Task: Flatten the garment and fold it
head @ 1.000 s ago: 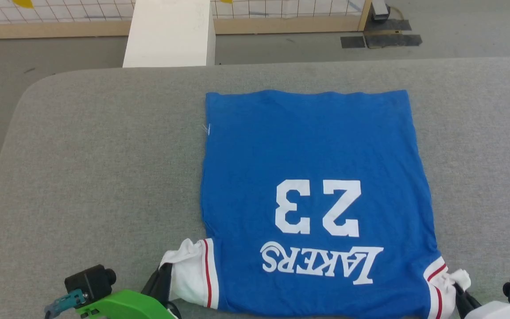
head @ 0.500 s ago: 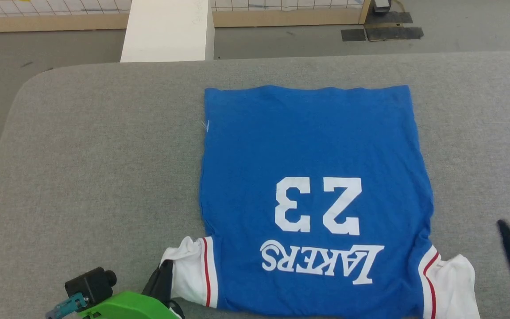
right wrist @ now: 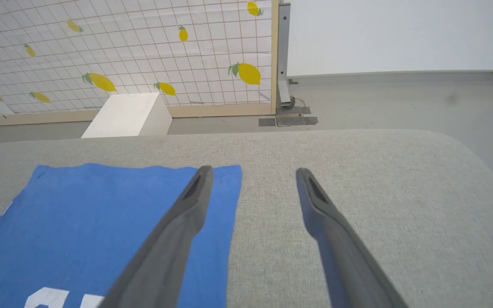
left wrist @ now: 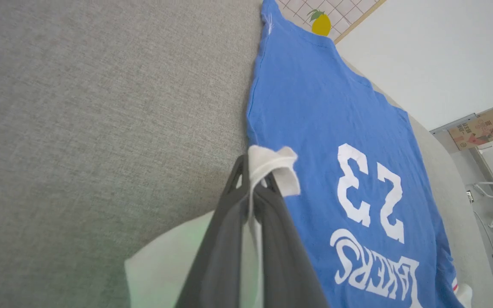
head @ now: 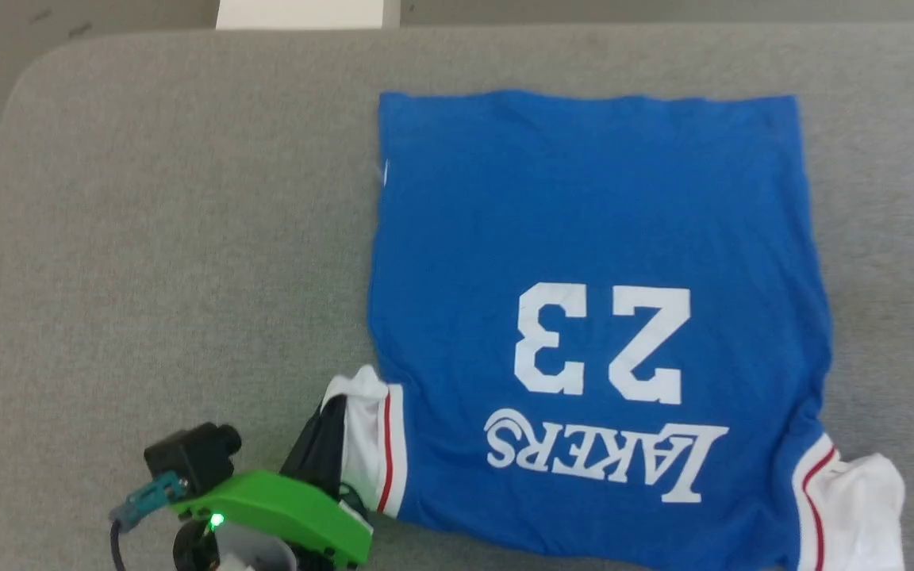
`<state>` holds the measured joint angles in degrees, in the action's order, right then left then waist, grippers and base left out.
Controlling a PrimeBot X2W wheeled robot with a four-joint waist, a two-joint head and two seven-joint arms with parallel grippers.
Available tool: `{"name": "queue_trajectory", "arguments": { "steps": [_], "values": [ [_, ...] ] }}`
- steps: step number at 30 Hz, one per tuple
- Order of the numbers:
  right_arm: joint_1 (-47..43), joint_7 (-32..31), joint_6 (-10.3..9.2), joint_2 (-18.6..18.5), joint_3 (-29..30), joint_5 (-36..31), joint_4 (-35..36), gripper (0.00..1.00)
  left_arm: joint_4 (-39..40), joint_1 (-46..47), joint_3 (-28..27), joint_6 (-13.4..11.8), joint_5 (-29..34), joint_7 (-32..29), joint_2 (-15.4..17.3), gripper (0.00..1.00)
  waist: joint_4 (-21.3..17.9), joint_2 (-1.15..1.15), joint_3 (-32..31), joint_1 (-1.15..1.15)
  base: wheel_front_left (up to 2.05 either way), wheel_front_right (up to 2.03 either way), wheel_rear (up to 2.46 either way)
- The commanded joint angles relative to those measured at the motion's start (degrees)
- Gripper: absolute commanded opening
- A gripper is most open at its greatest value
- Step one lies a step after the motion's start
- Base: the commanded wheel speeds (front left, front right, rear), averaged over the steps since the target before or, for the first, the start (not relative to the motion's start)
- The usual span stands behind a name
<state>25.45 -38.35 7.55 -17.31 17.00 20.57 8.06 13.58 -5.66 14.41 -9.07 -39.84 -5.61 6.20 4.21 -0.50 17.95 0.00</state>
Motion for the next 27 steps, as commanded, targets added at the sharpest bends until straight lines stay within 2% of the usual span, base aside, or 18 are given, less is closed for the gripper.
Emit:
{"name": "queue_trajectory", "arguments": {
  "steps": [1,2,3,9,15,23,25,27],
  "values": [
    [3.19,-0.52,-0.06,-1.09,-1.11,-0.49,-2.66,1.00,0.43,1.73,0.39,0.14,1.13,0.41,-0.23,0.00,3.12,0.50,5.00,0.00,0.00,0.00,0.00],
    [4.80,-0.66,-0.06,-1.54,-1.61,-0.75,-4.10,1.00,0.58,2.18,0.66,0.14,1.39,0.51,-0.30,0.00,3.54,0.50,5.71,0.00,0.00,0.00,0.00],
    [9.85,-1.59,-0.06,-2.94,-2.81,-1.67,-8.92,1.00,1.10,3.61,1.75,0.19,2.19,0.75,-0.60,0.00,5.31,0.50,8.49,0.00,0.00,0.00,0.00],
    [16.44,-2.14,-0.06,-5.52,-3.89,-5.10,-17.93,1.00,1.42,6.17,3.94,0.32,3.12,1.38,-1.36,0.00,9.25,0.50,12.68,0.00,0.00,0.00,0.00],
    [18.62,-2.77,-0.06,-6.91,-4.42,-7.13,-23.71,1.00,1.70,7.26,5.35,0.18,3.56,1.98,-1.79,0.00,12.30,0.50,14.91,0.00,0.00,0.00,0.00],
    [18.71,-2.56,-0.06,-7.18,-2.06,-9.95,-28.38,1.00,1.99,7.63,6.19,-0.10,3.23,2.43,-2.09,0.00,14.11,0.50,15.54,0.00,0.00,0.00,0.00],
    [18.91,-2.65,-0.06,-6.64,-1.34,-10.42,-28.91,0.01,2.09,7.61,6.03,-0.24,3.09,2.54,-2.11,0.00,13.98,0.50,15.52,0.00,0.00,0.00,0.00],
    [19.12,-2.70,-0.06,-6.11,-1.25,-10.70,-29.13,0.00,2.06,7.56,5.67,-0.46,2.98,2.63,-2.03,0.00,13.47,0.50,15.17,0.00,0.00,0.00,0.00]
  ]
}}
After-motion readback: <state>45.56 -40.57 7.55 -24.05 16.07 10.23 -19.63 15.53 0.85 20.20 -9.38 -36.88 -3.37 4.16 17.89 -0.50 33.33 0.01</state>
